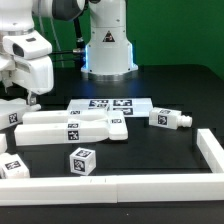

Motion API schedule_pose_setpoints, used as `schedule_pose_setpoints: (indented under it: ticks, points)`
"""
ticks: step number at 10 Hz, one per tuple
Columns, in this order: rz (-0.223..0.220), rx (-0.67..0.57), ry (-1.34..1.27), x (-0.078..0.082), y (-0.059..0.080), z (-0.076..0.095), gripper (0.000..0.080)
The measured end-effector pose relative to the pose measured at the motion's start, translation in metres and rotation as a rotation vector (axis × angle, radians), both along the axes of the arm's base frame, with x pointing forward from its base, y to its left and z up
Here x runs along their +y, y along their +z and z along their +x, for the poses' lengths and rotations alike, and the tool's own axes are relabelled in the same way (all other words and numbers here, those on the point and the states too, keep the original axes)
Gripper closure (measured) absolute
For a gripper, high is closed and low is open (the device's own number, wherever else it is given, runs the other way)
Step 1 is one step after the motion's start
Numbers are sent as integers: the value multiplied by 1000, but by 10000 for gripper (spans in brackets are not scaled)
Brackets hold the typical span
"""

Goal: Assemble chair

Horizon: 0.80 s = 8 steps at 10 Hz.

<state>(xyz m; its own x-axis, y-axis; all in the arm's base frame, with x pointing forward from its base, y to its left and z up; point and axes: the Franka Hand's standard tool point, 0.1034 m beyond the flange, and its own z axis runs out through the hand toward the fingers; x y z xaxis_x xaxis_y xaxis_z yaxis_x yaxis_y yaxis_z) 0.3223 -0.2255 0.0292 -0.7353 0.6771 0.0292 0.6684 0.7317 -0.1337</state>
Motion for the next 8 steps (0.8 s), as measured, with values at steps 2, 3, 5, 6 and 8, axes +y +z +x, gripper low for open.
schedule_pose_setpoints:
  ticks: [2, 3, 5, 6, 8]
  points:
    - [7, 13, -3, 2, -7, -3, 151]
    - [8, 12, -3, 2, -8, -3, 151]
    - [7, 11, -3, 2, -8, -3, 151]
    - [7, 11, -4, 2, -8, -3, 151]
    - [6, 10, -8, 2, -8, -3, 261]
